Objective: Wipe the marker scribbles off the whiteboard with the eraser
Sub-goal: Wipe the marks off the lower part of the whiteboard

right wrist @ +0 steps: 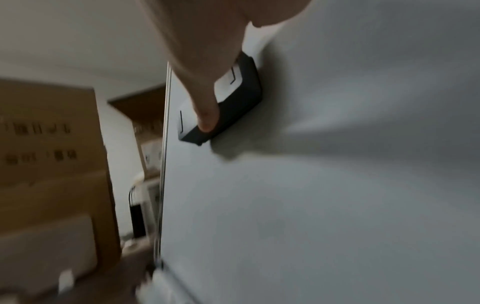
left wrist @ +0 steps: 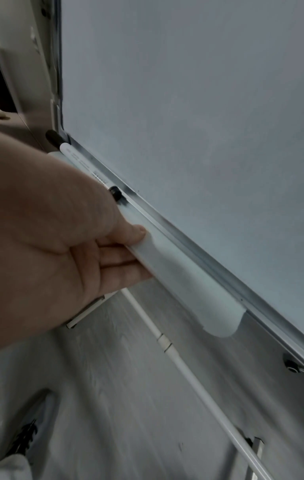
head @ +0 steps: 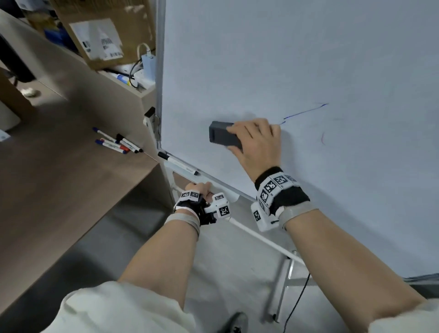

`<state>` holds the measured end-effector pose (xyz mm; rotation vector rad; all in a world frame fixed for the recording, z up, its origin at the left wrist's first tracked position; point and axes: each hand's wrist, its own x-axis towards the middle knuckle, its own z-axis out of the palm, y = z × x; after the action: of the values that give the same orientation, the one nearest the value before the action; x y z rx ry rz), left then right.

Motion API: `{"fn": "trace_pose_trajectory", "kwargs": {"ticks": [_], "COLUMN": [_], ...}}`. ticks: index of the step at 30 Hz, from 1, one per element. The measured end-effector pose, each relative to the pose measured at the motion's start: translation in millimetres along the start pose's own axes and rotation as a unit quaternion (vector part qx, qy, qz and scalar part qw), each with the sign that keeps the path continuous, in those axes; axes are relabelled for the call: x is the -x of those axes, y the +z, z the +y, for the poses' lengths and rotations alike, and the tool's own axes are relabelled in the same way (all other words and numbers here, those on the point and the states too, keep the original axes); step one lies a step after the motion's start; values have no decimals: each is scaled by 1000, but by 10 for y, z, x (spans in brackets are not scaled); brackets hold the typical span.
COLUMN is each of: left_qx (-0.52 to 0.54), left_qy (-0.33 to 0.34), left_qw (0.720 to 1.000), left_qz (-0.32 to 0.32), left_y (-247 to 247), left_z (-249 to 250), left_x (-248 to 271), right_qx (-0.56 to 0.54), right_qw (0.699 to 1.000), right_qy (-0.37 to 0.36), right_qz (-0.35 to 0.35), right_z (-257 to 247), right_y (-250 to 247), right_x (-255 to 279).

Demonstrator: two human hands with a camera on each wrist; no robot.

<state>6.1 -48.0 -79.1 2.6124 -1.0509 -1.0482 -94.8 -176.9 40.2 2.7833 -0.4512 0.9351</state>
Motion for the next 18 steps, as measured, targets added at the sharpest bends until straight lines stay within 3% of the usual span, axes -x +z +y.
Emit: {"fn": "trace_pose_trajectory", "kwargs": {"ticks": [4,6,10,13,15,18], "left_qx": [-5,1,42,84,132,124], "left_qy": [-10,-15,-6,-13,5,-26], "left_qw": [1000,1000,999,996,991,992], "left_qz": [-9,-1,5,-10,-12,-3], "left_y": [5,14,96,257,371,407], "left_z": [102,209,470,734,905,1023], "left_x": [31,74,128,103,99,117], "right_qx": [21,17,-25,-16,5,34], "right_qw": [991,994,998,996,996,985], "right_qy": [65,61,39,65,89,142], "right_qz": [116,92,-34,-51,-15,91], "right_z": [232,338,532,717,858,1075], "right_y": [-350,-373,-199,-271,-447,-767], "right_x": [-281,-145,560,856,784,478]}}
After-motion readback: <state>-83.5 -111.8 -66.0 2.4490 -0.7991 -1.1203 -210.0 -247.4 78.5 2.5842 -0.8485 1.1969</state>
